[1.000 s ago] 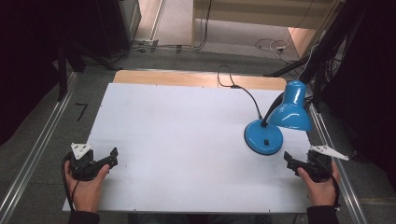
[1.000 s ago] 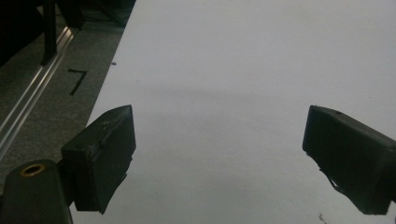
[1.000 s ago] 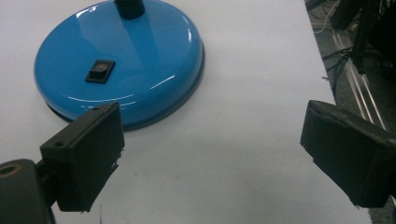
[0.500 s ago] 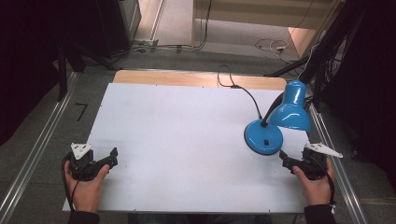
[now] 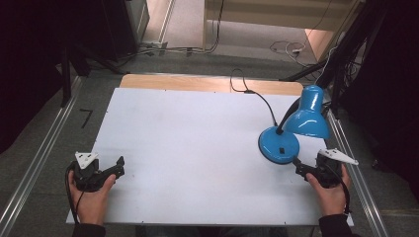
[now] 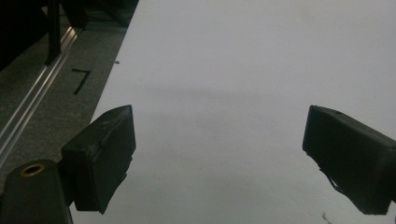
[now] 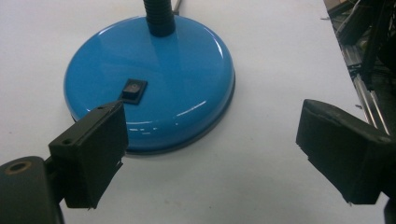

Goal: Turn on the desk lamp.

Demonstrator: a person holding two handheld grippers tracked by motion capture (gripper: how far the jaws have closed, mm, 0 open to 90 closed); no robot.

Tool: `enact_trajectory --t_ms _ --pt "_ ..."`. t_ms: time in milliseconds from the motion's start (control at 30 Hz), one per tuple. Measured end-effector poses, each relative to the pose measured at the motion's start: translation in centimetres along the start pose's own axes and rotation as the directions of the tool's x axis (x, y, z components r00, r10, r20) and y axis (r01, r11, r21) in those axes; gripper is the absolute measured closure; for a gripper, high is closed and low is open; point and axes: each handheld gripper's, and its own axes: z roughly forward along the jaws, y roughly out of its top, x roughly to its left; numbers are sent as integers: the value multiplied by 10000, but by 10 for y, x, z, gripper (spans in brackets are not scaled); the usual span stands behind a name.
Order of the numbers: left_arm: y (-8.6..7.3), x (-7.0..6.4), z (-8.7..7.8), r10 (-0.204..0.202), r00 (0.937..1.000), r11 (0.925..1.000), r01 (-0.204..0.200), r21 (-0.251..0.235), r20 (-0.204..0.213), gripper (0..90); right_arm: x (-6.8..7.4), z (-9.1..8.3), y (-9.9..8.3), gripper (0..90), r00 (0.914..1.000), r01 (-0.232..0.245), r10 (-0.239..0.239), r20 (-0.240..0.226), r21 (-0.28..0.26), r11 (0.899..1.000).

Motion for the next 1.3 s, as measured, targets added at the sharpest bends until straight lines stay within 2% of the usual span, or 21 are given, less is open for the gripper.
enact_trajectory --t_ms 633,800,933,1067,1300 --pt "0 2 1 -56 10000 10000 56 13 -41 102 11 15 11 164 9994 205 -209 -258 -146 9997" --pt "0 2 1 -88 10000 10000 88 19 -5 102 12 18 14 213 9994 135 -142 -321 -220 9997" --pt "-1 3 3 -182 9998 9998 181 87 42 102 11 22 17 254 9981 -278 263 -554 -262 9993" --pt "0 4 0 -194 9998 9998 195 -79 82 103 14 24 17 260 9981 -158 147 -592 -194 9997" --pt "1 3 0 -154 9999 9998 154 -138 49 117 15 26 20 331 9972 -149 124 -744 -339 9993"
